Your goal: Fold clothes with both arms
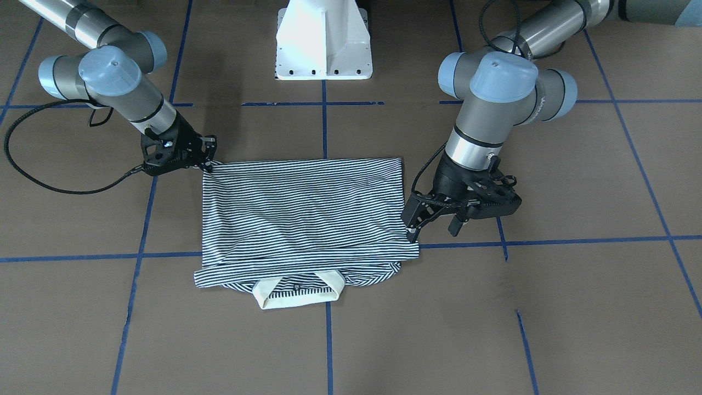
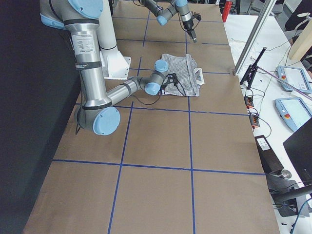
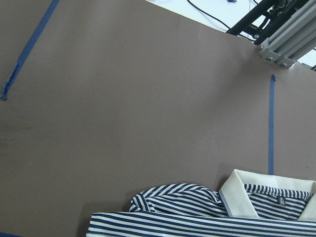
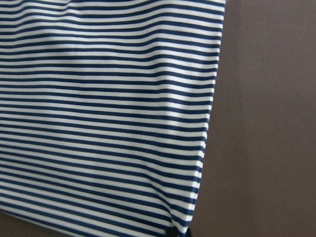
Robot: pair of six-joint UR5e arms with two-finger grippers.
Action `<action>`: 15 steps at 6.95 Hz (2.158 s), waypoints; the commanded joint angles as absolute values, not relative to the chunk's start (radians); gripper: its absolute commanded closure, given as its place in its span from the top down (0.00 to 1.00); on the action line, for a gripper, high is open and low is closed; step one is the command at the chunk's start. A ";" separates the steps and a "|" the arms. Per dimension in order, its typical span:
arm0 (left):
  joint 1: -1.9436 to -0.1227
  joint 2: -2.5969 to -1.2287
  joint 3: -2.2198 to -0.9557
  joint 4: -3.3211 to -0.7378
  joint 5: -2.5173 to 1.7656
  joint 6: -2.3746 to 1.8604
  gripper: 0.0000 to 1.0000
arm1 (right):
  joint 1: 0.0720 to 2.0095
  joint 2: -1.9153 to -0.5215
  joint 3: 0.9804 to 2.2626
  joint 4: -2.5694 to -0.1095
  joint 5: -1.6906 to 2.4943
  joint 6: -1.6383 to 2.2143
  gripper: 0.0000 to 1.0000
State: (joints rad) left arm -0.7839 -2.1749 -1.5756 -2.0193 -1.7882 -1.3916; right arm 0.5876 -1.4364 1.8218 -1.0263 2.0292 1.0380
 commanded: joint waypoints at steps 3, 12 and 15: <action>-0.785 -2.171 -1.592 -2.019 -1.787 -1.393 1.00 | 0.231 -1.664 2.124 -1.012 2.037 1.349 0.00; -0.347 -2.097 -1.833 -1.703 -1.681 -1.979 0.92 | 0.572 -1.563 2.031 -0.759 2.033 1.374 1.00; -0.348 -2.117 -1.750 -1.704 -1.623 -1.974 0.89 | 0.577 -1.546 2.022 -0.761 2.031 1.374 1.00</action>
